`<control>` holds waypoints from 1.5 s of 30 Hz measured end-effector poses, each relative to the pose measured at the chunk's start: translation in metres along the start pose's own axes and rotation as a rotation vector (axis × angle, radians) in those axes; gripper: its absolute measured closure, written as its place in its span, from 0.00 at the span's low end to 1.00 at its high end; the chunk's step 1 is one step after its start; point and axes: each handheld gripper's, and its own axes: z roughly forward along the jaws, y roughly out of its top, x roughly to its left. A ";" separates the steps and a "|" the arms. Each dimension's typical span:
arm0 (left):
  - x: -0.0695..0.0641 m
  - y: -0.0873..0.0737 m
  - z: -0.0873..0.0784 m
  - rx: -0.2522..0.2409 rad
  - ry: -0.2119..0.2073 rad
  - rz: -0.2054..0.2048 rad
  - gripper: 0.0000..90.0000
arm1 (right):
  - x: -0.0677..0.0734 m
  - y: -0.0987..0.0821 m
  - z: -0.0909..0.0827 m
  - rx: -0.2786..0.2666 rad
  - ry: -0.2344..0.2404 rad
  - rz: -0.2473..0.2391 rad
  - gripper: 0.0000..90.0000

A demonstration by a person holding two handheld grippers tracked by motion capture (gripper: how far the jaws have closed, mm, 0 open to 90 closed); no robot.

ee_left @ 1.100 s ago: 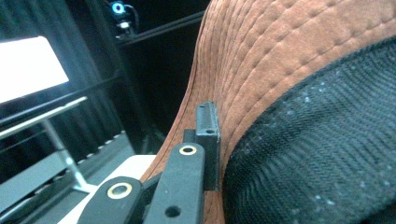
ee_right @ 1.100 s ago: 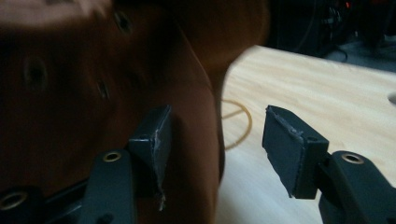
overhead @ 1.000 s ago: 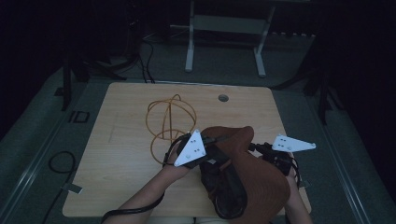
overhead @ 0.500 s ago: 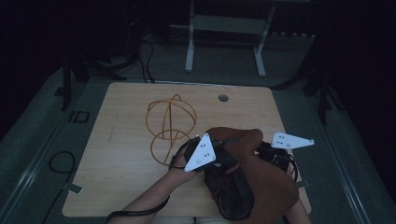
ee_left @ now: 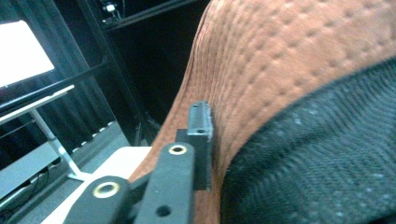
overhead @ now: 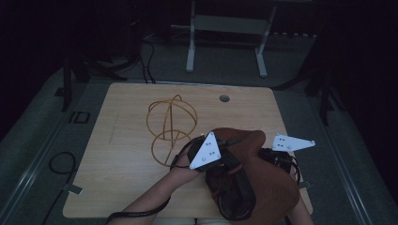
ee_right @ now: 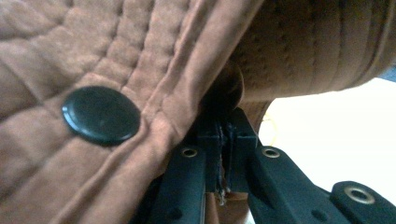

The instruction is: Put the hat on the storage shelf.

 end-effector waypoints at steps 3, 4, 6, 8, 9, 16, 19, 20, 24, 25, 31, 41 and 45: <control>0.002 0.004 0.000 0.003 0.022 -0.002 0.79 | 0.000 0.001 -0.002 -0.010 -0.005 0.000 0.97; 0.002 0.006 -0.001 -0.003 0.026 -0.005 0.77 | 0.001 0.002 -0.003 -0.018 -0.001 -0.001 0.97; 0.004 0.008 -0.002 -0.012 0.039 -0.017 0.71 | 0.001 0.004 -0.005 -0.026 0.001 -0.001 0.97; 0.006 0.012 -0.004 -0.011 0.057 -0.032 0.66 | 0.002 0.006 -0.007 -0.042 -0.001 -0.003 0.97; 0.007 0.014 -0.005 -0.012 0.064 -0.041 0.63 | 0.003 0.008 -0.008 -0.045 -0.006 -0.006 0.97; 0.011 0.019 -0.015 0.022 0.091 -0.068 0.50 | -0.002 0.015 -0.017 -0.093 -0.018 0.012 0.98; 0.010 0.016 -0.021 0.060 0.100 -0.065 0.50 | -0.006 0.017 -0.026 -0.122 -0.040 0.027 0.98; 0.011 0.015 -0.023 0.069 0.096 -0.079 0.50 | -0.007 0.018 -0.029 -0.131 -0.057 0.028 0.98; 0.010 0.007 -0.032 0.090 0.085 -0.115 0.50 | -0.014 0.020 -0.038 -0.160 -0.078 0.052 0.98; 0.009 0.005 -0.034 0.101 0.081 -0.119 0.50 | -0.015 0.021 -0.040 -0.165 -0.090 0.053 0.98; 0.002 -0.013 -0.052 0.165 0.071 -0.146 0.50 | -0.025 0.028 -0.044 -0.187 -0.131 0.057 0.98; -0.006 -0.060 -0.094 0.254 0.080 -0.229 0.49 | -0.039 0.059 -0.040 -0.223 -0.194 0.020 0.98; -0.009 -0.081 -0.116 0.273 0.105 -0.253 0.48 | -0.049 0.074 -0.033 -0.217 -0.231 0.012 0.98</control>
